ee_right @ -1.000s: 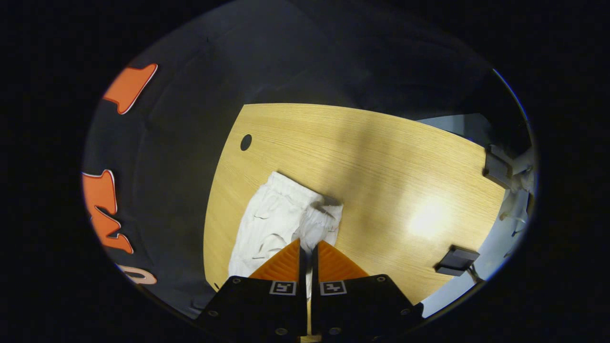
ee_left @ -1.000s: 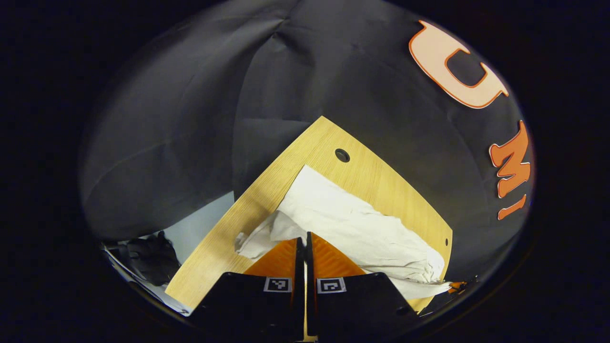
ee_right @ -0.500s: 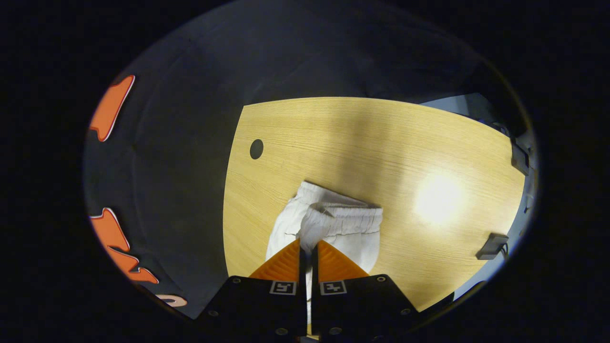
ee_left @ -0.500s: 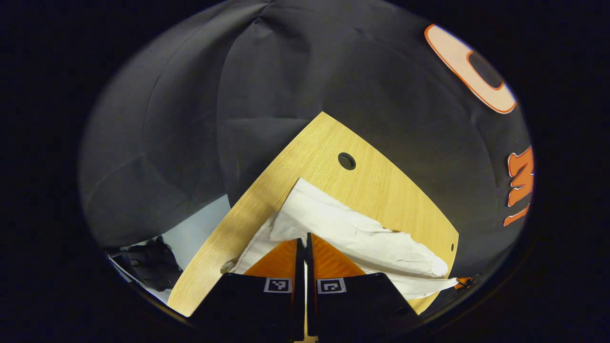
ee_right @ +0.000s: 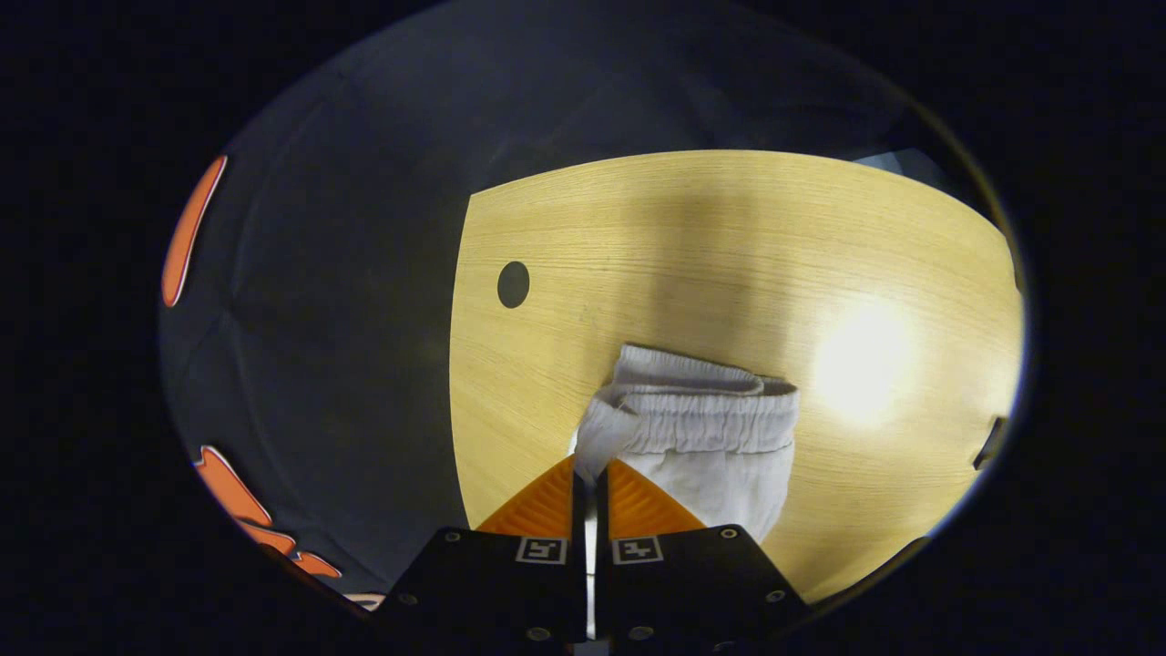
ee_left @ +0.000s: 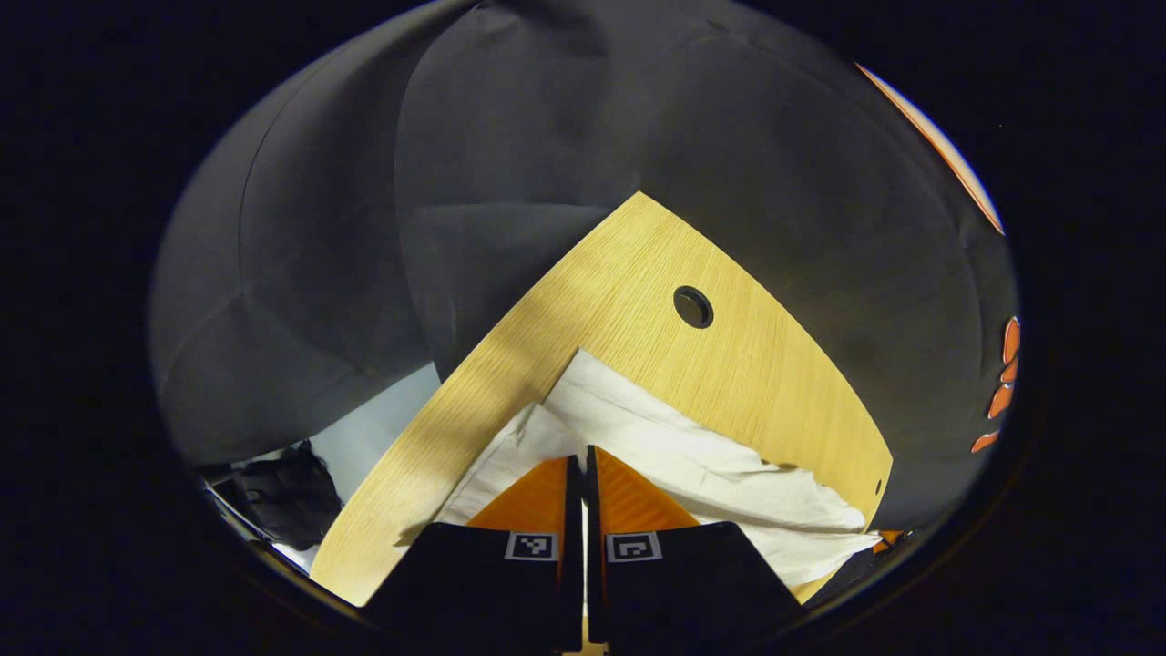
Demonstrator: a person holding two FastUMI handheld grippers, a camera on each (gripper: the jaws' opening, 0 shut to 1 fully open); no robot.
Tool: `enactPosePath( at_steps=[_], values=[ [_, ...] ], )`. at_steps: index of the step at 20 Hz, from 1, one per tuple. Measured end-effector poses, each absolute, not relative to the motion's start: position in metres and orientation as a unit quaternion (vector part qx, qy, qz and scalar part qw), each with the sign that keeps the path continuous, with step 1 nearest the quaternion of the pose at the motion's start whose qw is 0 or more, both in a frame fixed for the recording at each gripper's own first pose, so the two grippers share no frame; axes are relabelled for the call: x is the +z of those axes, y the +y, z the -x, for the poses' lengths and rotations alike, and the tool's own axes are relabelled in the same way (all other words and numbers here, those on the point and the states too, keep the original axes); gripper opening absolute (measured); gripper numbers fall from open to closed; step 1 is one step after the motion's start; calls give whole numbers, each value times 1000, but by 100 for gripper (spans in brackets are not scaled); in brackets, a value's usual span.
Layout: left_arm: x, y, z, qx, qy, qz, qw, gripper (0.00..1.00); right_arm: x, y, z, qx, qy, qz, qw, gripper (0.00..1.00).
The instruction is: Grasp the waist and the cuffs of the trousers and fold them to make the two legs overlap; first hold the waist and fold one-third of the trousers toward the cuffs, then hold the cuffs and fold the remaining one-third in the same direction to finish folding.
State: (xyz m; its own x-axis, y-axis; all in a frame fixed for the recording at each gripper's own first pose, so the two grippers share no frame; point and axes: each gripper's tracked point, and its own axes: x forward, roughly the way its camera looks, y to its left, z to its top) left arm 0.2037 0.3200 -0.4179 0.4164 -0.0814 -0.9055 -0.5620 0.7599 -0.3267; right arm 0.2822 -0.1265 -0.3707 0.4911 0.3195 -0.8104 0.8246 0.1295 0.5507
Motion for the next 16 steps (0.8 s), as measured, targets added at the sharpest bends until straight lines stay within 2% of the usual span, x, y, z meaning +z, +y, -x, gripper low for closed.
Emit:
enactPosePath(
  at_steps=[4, 6, 11, 12, 13, 14, 15, 16],
  values=[
    [-423, 329, -215, 198, 478, 407, 753, 7, -381, -126, -299, -217, 438, -663, 567, 4],
    [-430, 331, -212, 209, 476, 418, 745, 5, -379, -126, -302, -212, 428, -674, 563, 4],
    [-407, 330, -230, 186, 439, 421, 772, 8, -383, -132, -306, -218, 395, -718, 531, 7],
    [-404, 331, -239, 191, 422, 425, 778, 8, -384, -135, -310, -215, 385, -724, 531, 9],
    [-395, 337, -244, 200, 405, 432, 781, 14, -380, -140, -310, -210, 375, -728, 534, 11],
    [-391, 337, -248, 204, 397, 438, 780, 16, -375, -144, -310, -204, 363, -733, 538, 12],
    [-387, 337, -245, 203, 402, 432, 782, 21, -370, -149, -312, -199, 350, -737, 543, 16],
    [-382, 340, -241, 204, 403, 423, 785, 21, -363, -157, -313, -190, 332, -739, 554, 7]
  ],
)
